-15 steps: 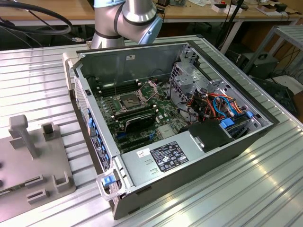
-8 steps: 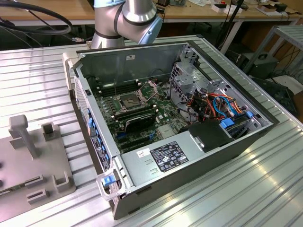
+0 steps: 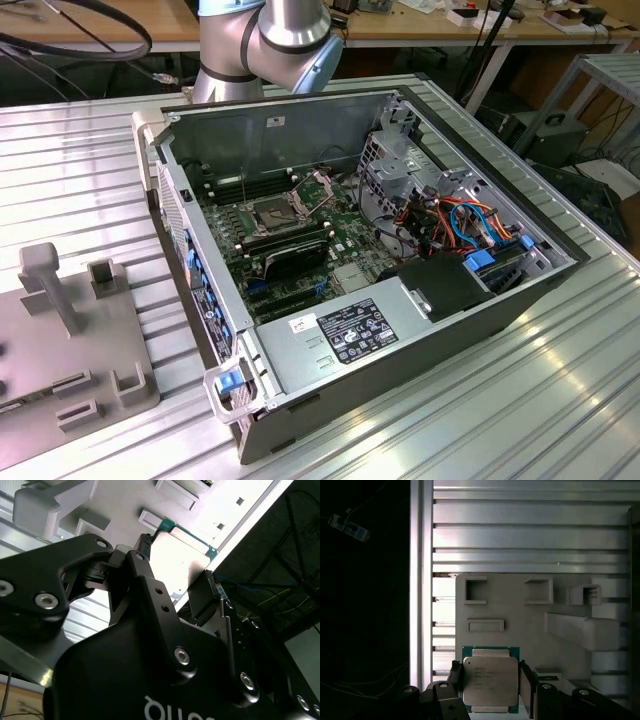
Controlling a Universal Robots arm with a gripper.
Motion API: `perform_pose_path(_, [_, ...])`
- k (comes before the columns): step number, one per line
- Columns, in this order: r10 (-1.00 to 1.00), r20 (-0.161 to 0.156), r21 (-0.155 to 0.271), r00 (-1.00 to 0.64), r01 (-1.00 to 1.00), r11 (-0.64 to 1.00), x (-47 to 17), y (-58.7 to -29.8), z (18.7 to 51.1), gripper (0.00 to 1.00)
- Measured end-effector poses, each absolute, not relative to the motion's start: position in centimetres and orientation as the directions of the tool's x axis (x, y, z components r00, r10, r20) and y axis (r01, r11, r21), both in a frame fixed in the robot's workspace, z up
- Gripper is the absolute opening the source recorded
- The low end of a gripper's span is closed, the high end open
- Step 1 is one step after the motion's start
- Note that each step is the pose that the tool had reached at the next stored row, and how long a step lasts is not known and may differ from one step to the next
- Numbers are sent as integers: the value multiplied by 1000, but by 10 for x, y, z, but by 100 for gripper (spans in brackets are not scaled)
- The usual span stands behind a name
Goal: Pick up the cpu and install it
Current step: 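Pick up the cpu and move it towards the insertion slot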
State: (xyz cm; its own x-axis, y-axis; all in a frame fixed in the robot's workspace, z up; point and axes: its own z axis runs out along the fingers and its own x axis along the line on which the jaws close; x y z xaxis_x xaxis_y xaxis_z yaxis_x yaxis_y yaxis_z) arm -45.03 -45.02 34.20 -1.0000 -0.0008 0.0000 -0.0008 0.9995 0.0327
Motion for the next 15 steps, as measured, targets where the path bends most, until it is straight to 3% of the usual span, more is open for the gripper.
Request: perform_pose_path(15, [-1, 0, 33, -1000, -1, 999, -450, -450, 358, 55])
